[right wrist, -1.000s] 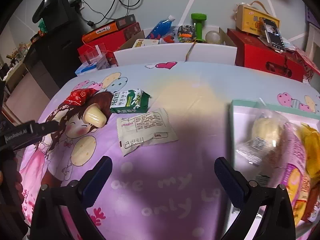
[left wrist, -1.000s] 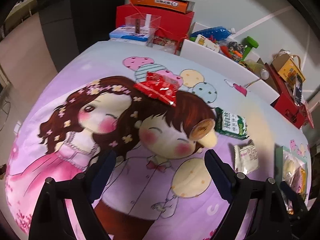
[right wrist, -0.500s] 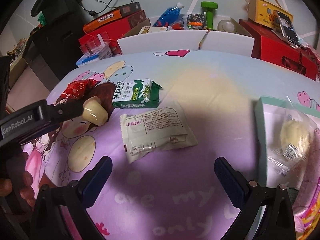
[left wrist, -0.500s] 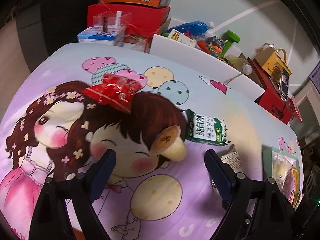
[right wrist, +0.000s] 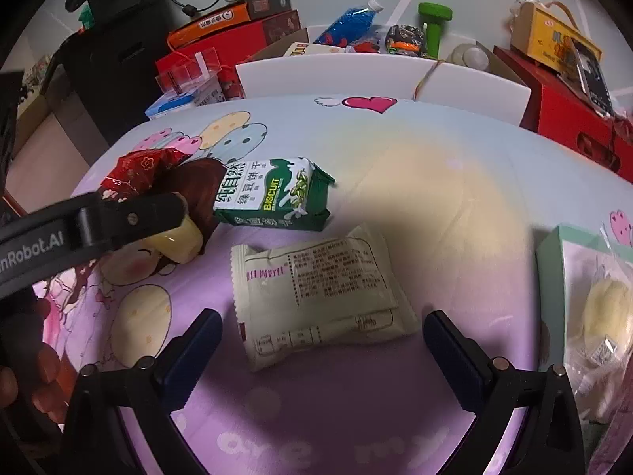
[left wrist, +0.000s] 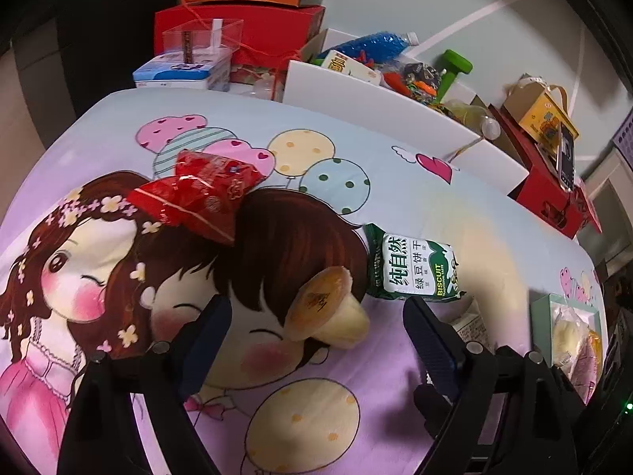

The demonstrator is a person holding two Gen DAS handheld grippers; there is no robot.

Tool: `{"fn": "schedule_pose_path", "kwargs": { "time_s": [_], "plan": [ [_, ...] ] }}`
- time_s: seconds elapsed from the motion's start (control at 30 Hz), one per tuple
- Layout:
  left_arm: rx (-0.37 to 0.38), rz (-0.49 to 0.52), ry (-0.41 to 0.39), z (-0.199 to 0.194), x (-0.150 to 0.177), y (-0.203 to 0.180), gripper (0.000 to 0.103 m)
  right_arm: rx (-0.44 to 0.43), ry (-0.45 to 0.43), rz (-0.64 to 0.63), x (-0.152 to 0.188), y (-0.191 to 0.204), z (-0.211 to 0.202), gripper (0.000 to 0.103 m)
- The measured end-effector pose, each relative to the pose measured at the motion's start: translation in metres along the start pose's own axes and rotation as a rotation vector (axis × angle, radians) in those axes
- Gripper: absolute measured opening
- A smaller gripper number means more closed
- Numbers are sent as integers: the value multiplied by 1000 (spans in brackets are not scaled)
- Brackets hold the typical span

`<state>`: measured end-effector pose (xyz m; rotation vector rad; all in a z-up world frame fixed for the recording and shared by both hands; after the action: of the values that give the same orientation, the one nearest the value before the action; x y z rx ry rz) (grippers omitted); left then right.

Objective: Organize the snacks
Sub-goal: 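Lower the right tool onto the white biscuit packet and grasp it, then lift the white packet with the right tool while the left approaches the cream bun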

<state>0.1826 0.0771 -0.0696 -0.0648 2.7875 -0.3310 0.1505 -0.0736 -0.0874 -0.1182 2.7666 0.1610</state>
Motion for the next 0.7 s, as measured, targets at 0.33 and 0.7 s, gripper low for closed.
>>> {"fn": "schedule_pose_path", "kwargs": {
  "time_s": [0.33,0.7],
  "plan": [
    [-14,31,22,13,-3,-8,45,51,-23,7,-4,-1,-1,81],
    [-38,58,15,4,-3,-13,33,39,-32,29,-4,-10,-6,60]
  ]
}}
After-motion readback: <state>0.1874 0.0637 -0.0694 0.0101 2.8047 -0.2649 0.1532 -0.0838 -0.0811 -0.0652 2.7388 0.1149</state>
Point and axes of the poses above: each gripper's, at about its wrist camera, not at the fingertips, and z roughly the way its jaws point, y to its left, x to its underside, the point moved 2 cm from there along z, roughly the way its jaws point, and after that the axes turned 11 degrees about y, right-handed, at the moved point
